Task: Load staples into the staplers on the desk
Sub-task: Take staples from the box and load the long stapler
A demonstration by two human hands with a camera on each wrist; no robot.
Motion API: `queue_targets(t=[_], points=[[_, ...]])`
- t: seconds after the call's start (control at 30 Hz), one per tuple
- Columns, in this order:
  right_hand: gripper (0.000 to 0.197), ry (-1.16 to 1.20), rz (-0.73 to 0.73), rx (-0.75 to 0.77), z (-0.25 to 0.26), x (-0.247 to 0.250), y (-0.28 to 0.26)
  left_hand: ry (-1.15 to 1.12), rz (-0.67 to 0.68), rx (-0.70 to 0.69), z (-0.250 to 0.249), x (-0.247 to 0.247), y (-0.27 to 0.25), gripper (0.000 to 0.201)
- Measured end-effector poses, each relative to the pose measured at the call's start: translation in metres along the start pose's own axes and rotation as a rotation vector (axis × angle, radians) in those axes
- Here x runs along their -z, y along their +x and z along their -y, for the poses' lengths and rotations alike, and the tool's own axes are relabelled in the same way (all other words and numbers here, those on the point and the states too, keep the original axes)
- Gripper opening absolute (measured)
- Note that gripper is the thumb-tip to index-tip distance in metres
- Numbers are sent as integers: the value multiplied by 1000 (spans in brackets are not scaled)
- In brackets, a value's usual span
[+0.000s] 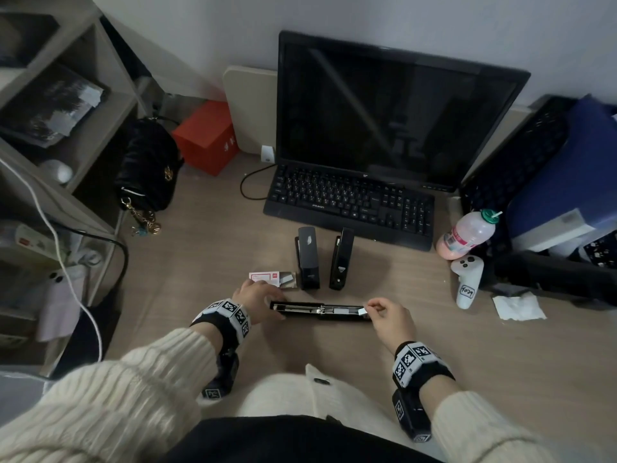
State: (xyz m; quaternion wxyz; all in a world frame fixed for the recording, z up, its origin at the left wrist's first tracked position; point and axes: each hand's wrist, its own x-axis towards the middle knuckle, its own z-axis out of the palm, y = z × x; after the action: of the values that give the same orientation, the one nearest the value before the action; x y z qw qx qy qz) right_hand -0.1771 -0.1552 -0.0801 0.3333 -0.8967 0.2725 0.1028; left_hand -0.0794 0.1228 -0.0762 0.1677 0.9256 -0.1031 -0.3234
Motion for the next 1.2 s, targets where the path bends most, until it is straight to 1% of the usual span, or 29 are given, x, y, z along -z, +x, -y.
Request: queue_targets(t=[0.1,0.23,0.37,0.47,0.83,0.97,1.1,1.2], points=[[7,-61,-20,32,4,-2,-2,4,-9,-11,-1,0,1,43],[11,-157,-55,145,7,-4,-7,15,-5,-19,-2,0,1,42],[11,-137,-122,210,8,-4,-13,9,2,-10,-1,1,1,44],[9,-124,-133,196,8,-5,-13,-1,7,-2,0,0,2,47],[10,-158,-70,105,11,-5,-10,2,37,15,-3,1,2,49],[9,-178,-41,58,13,-6,-9,2,37,4,-3,0,4,47],[11,-177,-37,37,15,-7,-8,-11,43,29,1,-2,6,47],[14,-156,-37,25,15,-7,-7,-7,48,-3,1,-3,8,46]])
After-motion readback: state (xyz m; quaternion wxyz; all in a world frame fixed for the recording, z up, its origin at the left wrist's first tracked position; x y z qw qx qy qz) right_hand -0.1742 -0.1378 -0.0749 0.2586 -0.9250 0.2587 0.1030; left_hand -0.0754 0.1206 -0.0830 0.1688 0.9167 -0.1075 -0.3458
